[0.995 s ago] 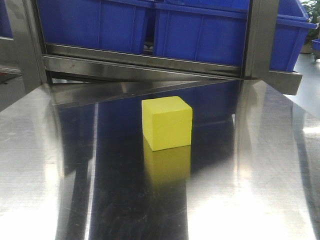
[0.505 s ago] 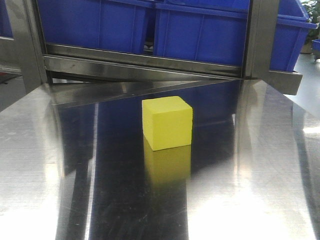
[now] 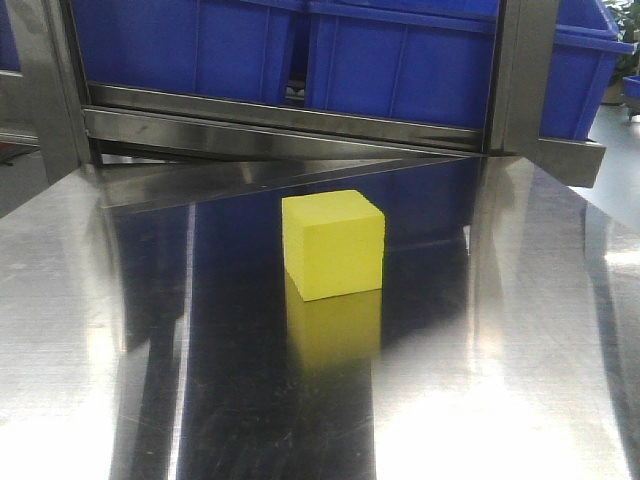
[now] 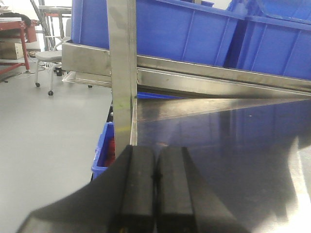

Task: Place yellow foam block on left shelf second layer
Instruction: 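Move the right gripper above the yellow foam cube on the table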

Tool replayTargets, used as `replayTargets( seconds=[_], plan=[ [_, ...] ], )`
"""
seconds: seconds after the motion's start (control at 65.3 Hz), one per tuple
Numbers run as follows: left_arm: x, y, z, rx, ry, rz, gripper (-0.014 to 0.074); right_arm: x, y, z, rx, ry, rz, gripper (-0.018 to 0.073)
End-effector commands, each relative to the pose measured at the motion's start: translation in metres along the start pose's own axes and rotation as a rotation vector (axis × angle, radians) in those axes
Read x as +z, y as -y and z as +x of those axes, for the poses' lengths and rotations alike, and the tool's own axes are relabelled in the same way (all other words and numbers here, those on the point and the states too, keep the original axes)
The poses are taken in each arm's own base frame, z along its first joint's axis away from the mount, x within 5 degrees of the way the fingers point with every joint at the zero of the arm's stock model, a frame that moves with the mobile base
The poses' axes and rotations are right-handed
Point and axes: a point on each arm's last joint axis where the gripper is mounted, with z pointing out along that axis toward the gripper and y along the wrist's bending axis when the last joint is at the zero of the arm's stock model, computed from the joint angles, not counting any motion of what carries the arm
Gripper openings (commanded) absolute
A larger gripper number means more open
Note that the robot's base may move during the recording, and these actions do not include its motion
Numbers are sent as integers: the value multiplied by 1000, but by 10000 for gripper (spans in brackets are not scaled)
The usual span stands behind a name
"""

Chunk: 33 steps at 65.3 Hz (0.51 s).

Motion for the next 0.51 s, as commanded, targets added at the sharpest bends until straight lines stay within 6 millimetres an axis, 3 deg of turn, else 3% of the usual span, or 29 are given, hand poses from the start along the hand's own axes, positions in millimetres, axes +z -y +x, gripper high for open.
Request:
replayTargets(
  seconds=[0.0,0.123,0.199,0.291,0.429,0.49],
  plan=[
    [1,1,2,-7,49,19,136,15,-2,-34,37,6,-18,57],
    [1,1,2,-7,49,19,136,35,-7,-58,53,-85,-64,64],
    [1,1,2,-7,49,19,136,51,-12,-68,55,-150,-116,134],
    [1,1,2,-7,49,19,136,69,-22,-71,51,-241,-186,279],
    [1,1,2,-7,49,19,136,98,-47,-67,18,-407,-315,572],
    [1,1,2,-7,49,19,136,109,-57,-65,-18,-453,-351,641]
  ],
)
